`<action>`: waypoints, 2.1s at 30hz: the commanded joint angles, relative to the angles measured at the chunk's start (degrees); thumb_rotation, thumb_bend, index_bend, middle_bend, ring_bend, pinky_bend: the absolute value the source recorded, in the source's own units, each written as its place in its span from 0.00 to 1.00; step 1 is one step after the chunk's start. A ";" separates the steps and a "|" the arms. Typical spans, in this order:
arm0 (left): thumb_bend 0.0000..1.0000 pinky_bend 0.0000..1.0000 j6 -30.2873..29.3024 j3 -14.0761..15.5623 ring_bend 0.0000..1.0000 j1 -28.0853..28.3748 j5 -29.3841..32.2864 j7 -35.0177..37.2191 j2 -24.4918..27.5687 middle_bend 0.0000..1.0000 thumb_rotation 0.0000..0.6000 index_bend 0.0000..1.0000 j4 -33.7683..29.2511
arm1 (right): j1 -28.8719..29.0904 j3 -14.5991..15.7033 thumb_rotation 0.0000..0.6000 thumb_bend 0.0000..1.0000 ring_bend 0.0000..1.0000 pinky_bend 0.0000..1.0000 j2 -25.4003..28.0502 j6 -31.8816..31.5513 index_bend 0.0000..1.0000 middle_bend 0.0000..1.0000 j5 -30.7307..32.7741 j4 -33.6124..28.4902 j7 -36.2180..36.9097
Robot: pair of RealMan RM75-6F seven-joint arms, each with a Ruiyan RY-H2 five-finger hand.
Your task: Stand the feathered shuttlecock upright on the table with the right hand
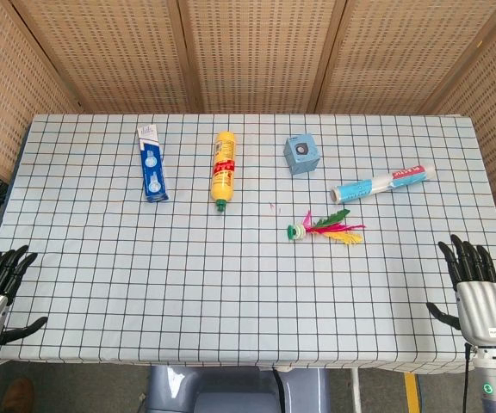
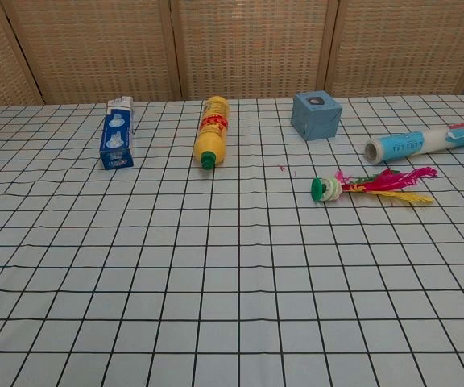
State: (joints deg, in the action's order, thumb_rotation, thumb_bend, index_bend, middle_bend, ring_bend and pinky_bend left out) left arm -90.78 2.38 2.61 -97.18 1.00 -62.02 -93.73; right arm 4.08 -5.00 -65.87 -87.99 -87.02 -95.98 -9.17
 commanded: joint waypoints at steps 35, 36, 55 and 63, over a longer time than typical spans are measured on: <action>0.00 0.00 7.49 -4.13 0.00 4.26 8.48 -4.76 -6.38 0.00 1.00 0.00 4.71 | 30.12 -8.56 1.00 0.44 0.00 0.00 -16.88 37.59 0.44 0.00 16.62 31.16 -3.27; 0.00 0.00 7.80 -4.23 0.00 4.42 8.77 -5.01 -6.52 0.00 1.00 0.00 4.74 | 30.46 -8.45 1.00 0.45 0.00 0.00 -17.51 37.99 0.44 0.00 16.70 31.80 -2.94; 0.00 0.00 8.50 -4.39 0.00 4.90 10.50 -6.03 -6.80 0.00 1.00 0.00 4.65 | 34.60 -5.64 1.00 0.52 0.00 0.00 -25.46 39.14 0.52 0.00 15.18 41.19 -4.12; 0.00 0.00 8.73 -4.39 0.00 5.09 10.80 -6.12 -6.89 0.00 1.00 0.00 4.78 | 34.81 -4.99 1.00 0.53 0.00 0.00 -26.36 38.43 0.61 0.00 14.17 43.23 -2.57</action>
State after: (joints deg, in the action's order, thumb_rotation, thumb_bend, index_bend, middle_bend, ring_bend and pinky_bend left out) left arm -82.05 -2.02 7.70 -86.37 -5.11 -68.90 -88.95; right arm 38.85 -10.02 -92.14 -49.46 -72.75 -52.88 -11.89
